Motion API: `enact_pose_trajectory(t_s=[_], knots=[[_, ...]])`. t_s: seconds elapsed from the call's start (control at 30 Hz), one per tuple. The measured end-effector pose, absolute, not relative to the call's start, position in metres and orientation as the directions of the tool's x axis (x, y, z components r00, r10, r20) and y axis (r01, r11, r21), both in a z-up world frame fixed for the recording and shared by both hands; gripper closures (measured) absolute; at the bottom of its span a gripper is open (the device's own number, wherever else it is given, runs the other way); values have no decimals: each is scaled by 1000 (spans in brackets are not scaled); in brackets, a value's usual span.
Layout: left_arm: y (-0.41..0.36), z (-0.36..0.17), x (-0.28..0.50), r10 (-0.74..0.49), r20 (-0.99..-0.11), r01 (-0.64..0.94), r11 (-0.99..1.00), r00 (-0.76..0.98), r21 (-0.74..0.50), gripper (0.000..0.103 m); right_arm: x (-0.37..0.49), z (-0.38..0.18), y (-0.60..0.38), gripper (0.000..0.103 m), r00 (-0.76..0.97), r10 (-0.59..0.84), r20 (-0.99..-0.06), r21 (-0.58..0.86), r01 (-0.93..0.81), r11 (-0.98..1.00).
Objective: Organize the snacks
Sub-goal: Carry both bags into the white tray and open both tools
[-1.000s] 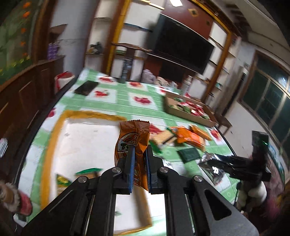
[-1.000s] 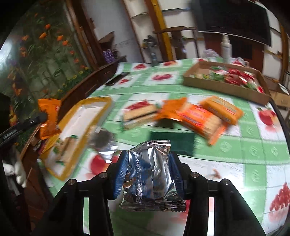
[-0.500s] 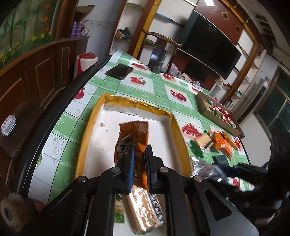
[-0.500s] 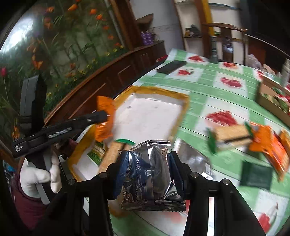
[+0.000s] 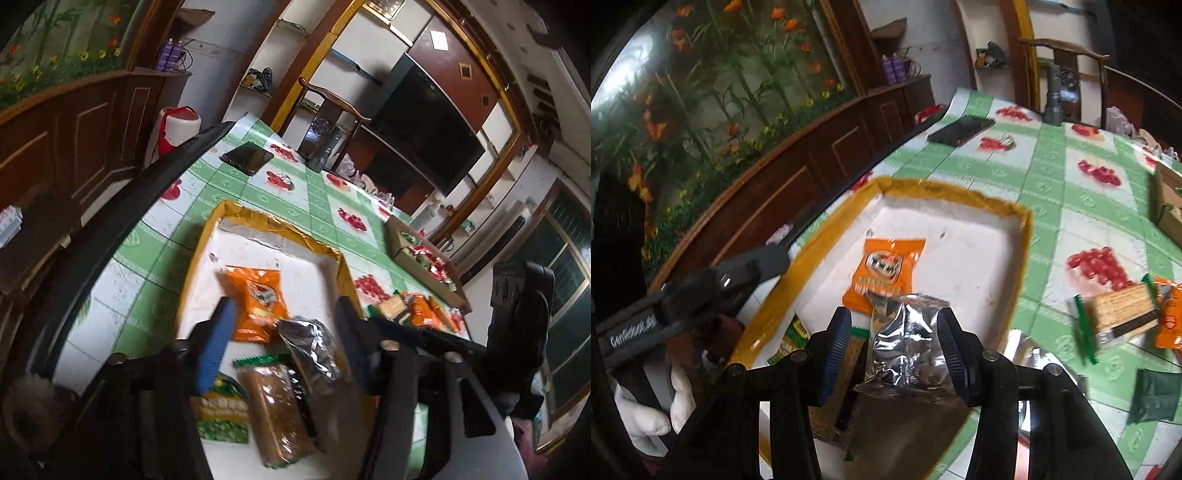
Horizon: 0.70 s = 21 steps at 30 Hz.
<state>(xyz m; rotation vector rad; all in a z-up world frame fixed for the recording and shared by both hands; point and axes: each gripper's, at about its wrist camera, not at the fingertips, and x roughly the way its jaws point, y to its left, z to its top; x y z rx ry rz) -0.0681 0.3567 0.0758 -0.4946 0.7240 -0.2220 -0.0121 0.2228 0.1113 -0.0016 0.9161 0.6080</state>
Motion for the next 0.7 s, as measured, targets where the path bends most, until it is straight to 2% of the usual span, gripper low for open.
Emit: enact_pose_trajectory(t_s=[0.13, 0.23, 0.3, 0.5, 0.7], knots=[[349, 71, -74, -439, -565, 30, 807, 698, -590, 44, -15, 132, 178, 45, 536, 467, -703, 255, -422, 870], [340, 70, -82, -497, -536, 47, 762, 682, -646, 43, -18, 141, 138, 37, 603, 412, -683, 241, -346, 907], [333, 70, -90, -532, -502, 62, 726, 682, -685, 37, -19, 140, 107, 32, 638, 379, -671, 254, -283, 925], [306, 68, -102, -566, -502, 88, 715, 654, -693, 36, -16, 107, 58, 31, 557, 382, -738, 332, -194, 923], [287, 62, -106, -574, -542, 100, 738, 614, -668, 36, -13, 88, 73, 31, 522, 395, -756, 318, -234, 919]])
